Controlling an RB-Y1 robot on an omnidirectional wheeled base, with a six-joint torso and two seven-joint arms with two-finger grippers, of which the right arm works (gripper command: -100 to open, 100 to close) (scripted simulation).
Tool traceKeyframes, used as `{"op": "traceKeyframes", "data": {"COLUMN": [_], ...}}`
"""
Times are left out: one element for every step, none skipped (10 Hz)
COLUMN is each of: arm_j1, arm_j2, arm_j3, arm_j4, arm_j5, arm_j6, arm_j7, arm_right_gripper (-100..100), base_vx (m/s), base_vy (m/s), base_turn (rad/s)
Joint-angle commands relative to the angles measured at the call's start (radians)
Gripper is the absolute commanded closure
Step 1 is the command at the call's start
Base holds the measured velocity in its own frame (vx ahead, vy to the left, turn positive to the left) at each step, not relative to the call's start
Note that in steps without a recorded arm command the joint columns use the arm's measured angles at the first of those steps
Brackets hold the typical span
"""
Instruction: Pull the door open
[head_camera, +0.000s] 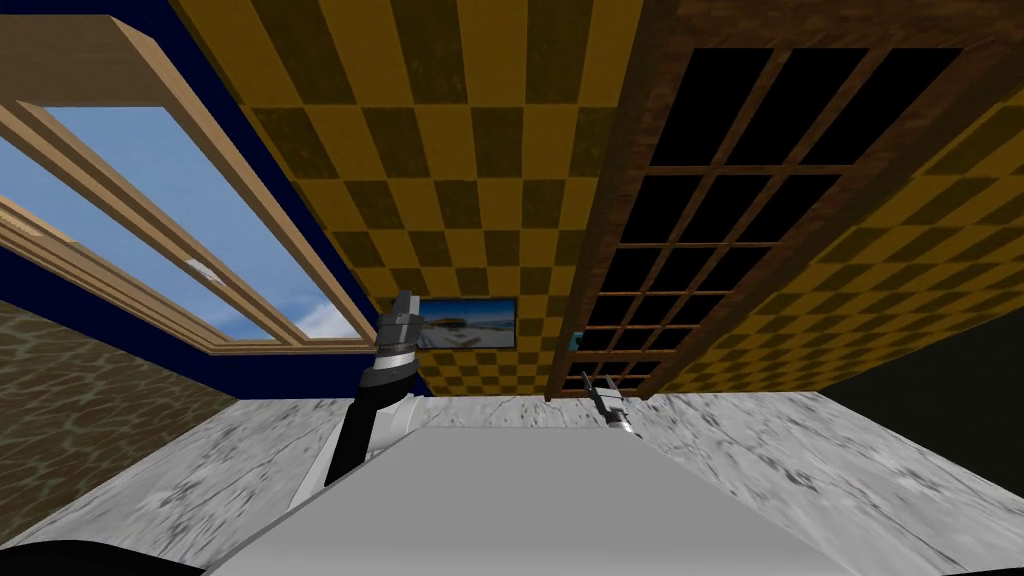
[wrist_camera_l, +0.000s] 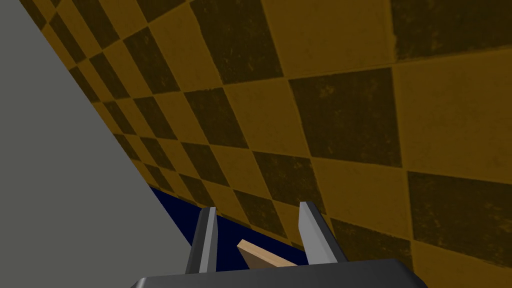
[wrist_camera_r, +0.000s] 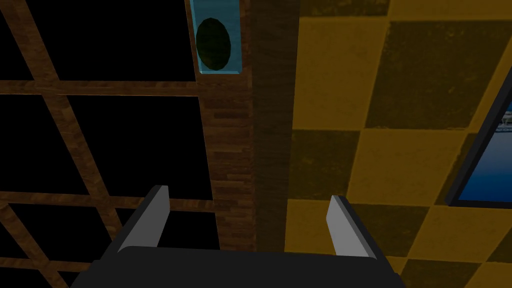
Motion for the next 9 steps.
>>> {"op": "traceKeyframes", "data": {"arm_j1": [-0.011,-0.015,-0.018,-0.022,-0.024,-0.028,-0.030,-0.032,-0.037], "arm_j2": [0.002,0.007,0.013,0.018,0.023,0.030,0.035,0.031,0.005], "arm_j3": [-0.010,-0.016,-0.022,-0.027,-0.031,-0.037,-0.041,-0.039,-0.059], "arm_j4": [0.037,0.059,0.080,0.101,0.116,0.139,0.153,0.148,0.179], "arm_j5": [0.011,0.021,0.031,0.040,0.047,0.057,0.063,0.058,0.044], "arm_j6": [-0.014,-0.022,-0.031,-0.039,-0.045,-0.054,-0.060,-0.057,-0.075], "arm_j7": [0.025,0.043,0.061,0.079,0.091,0.110,0.122,0.114,0.114], "arm_right_gripper": [-100,-100,-100,-100,-100,-100,-100,-100,-100], "base_vx": [0.051,0.062,0.056,0.053,0.070,0.075,0.062,0.025,0.128], "base_vy": [-0.138,-0.128,-0.144,-0.155,-0.133,-0.138,-0.134,-0.058,0.022], "base_turn": [0.105,0.107,0.121,0.103,0.111,0.135,0.101,0.022,0.160]}}
